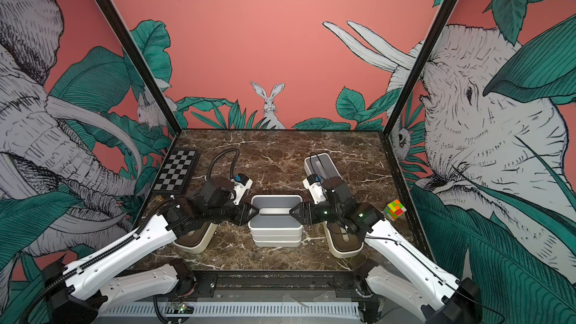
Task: Stack the tissue boxes
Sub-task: Place the tissue box at the tissue box.
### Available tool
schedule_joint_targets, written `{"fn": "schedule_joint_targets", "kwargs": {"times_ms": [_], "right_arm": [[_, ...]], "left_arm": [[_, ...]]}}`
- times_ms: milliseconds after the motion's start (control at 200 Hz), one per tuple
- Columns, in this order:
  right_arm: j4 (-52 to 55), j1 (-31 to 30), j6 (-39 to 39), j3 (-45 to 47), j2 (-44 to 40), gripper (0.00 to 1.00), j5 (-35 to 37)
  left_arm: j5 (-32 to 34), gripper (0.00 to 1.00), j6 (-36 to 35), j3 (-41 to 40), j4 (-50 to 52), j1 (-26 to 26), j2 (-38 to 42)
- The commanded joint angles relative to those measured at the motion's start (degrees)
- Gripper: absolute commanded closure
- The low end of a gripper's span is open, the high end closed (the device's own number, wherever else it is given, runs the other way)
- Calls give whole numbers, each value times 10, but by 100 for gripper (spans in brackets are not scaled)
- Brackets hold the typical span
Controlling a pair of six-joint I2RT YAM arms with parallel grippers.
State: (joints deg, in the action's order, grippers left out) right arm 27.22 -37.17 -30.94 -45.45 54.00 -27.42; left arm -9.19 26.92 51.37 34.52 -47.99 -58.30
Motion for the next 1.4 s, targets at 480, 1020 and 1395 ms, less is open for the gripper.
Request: {"fn": "schedule_joint_targets", "kwargs": {"times_ms": [480, 1020, 1395], "right_arm": [[-27, -9, 2, -30, 19, 31, 1], [-19, -10, 0, -20, 4, 30, 10], [-15, -10, 4, -13, -5, 29, 27]], "left_arm": [[15, 55, -6, 6, 6, 3, 19], [20, 54, -7, 15, -10, 3, -2], [23, 54, -13, 22, -6, 3, -7]]}}
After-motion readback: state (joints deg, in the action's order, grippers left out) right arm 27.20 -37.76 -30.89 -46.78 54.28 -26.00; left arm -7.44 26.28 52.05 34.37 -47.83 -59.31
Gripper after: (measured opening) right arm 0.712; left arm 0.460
